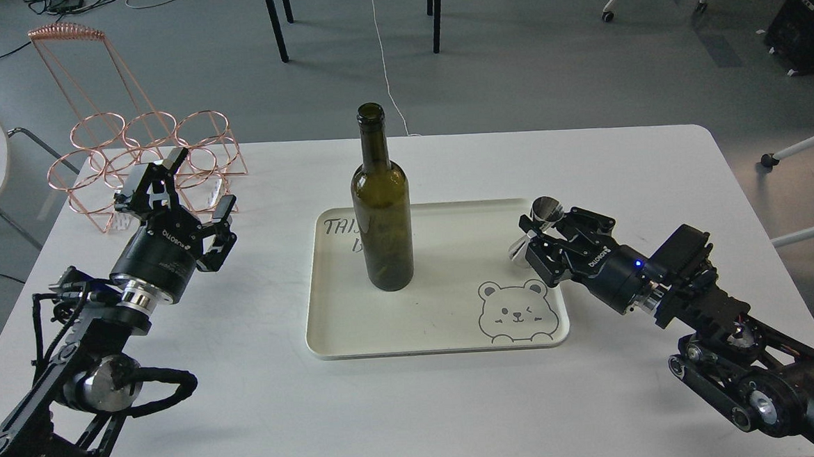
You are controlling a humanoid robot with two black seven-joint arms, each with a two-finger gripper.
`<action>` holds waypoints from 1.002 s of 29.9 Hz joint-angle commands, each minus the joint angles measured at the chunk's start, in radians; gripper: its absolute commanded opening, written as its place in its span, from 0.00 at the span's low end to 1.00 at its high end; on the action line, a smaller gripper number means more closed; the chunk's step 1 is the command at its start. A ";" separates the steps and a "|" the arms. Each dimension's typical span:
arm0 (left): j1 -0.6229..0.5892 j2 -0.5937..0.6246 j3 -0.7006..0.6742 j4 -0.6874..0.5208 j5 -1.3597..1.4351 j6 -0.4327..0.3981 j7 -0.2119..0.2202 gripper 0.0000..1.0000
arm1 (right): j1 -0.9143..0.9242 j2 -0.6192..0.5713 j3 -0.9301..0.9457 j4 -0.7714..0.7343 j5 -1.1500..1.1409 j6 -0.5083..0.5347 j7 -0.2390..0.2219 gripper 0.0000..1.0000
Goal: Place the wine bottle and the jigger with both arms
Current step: 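Lift the jigger and carry it off the tray, away from the bottle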
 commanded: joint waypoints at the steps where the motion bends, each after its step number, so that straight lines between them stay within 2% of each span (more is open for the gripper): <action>1: -0.003 0.000 0.000 0.000 0.000 -0.001 0.000 0.98 | 0.000 -0.042 0.050 0.005 0.000 0.000 0.000 0.29; 5: -0.005 -0.001 0.000 -0.001 0.000 -0.001 0.000 0.98 | -0.002 -0.088 0.087 -0.027 0.000 -0.003 0.000 0.29; 15: -0.005 -0.003 0.001 -0.003 0.000 -0.001 0.000 0.98 | 0.004 -0.104 0.080 -0.298 0.082 -0.004 0.000 0.30; 21: -0.005 -0.001 0.001 -0.017 0.000 -0.001 0.000 0.98 | 0.004 -0.104 0.078 -0.332 0.105 -0.004 0.000 0.30; 26: -0.003 0.002 0.001 -0.017 0.000 -0.001 0.002 0.98 | 0.006 -0.104 0.045 -0.332 0.105 -0.004 0.000 0.34; 30: -0.003 0.000 0.001 -0.018 0.000 -0.001 0.002 0.98 | 0.007 -0.102 0.038 -0.331 0.114 -0.004 0.000 0.47</action>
